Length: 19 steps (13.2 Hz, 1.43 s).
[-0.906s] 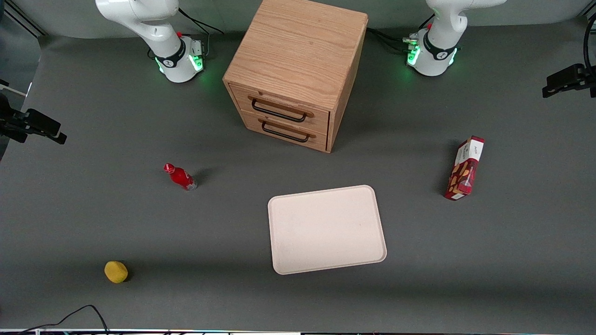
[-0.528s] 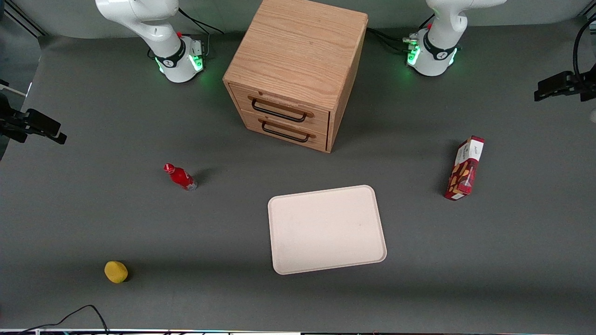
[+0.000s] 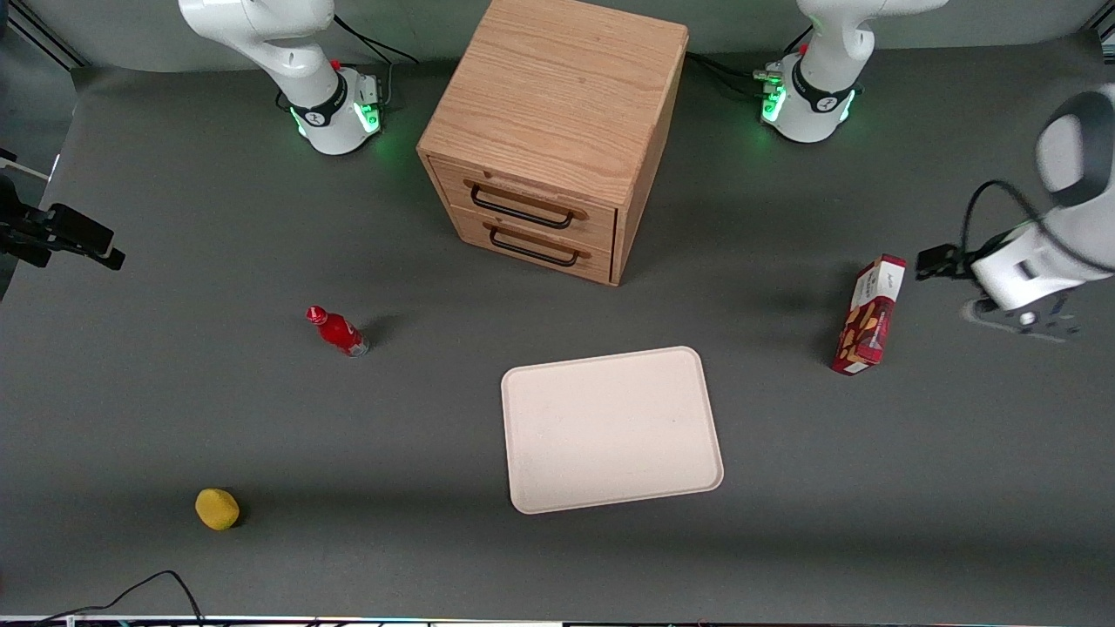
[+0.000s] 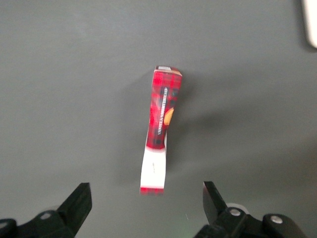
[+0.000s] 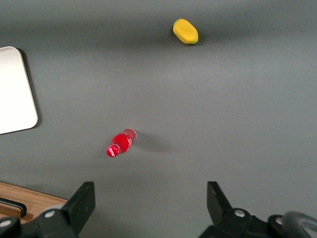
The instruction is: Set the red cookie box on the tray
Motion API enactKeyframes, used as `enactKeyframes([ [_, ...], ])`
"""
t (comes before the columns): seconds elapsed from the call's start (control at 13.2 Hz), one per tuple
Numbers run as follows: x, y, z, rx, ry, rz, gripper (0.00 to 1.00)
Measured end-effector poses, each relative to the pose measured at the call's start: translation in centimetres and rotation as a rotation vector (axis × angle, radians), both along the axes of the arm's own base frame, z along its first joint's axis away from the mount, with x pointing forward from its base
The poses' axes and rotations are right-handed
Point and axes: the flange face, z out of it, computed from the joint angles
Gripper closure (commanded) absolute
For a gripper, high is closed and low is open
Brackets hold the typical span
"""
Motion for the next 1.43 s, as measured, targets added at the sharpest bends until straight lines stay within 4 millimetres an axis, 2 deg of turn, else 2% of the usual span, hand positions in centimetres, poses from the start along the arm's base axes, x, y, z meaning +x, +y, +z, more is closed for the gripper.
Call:
enactKeyframes([
  [0.08, -0.9, -0.1, -3.5, -0.003, -0.030, -0.022, 0.00],
  [0.15, -1.9, -0.2, -6.7, -0.004, -0.068, -0.036, 0.11],
  [0.23, -3.0, -0.3, -9.5, -0.003, -0.108, -0.043, 0.86],
  [0.3, -4.0, -0.4, -12.1, -0.004, -0.143, -0.044, 1.00],
  [0.45, -5.6, -0.5, -15.8, -0.006, -0.176, -0.040, 1.00],
  [0.53, -5.7, -0.4, -16.4, -0.006, -0.179, -0.038, 1.00],
  [0.75, -4.9, -0.3, -15.4, -0.014, -0.193, -0.016, 1.00],
  [0.83, -4.1, -0.2, -14.2, -0.020, -0.181, -0.006, 1.00],
  [0.91, -2.9, -0.2, -12.2, -0.025, -0.155, -0.002, 1.00],
  [0.98, -1.5, -0.1, -9.3, -0.032, -0.125, 0.008, 1.00],
  [1.13, 1.2, -0.2, -1.4, -0.039, -0.067, 0.054, 1.00],
  [1.28, 3.0, -1.5, 7.4, -0.035, -0.044, 0.111, 1.00],
  [1.36, 3.5, -3.0, 10.8, -0.032, -0.052, 0.144, 1.00],
  [1.43, 3.9, -5.2, 13.2, -0.029, -0.070, 0.184, 1.00],
])
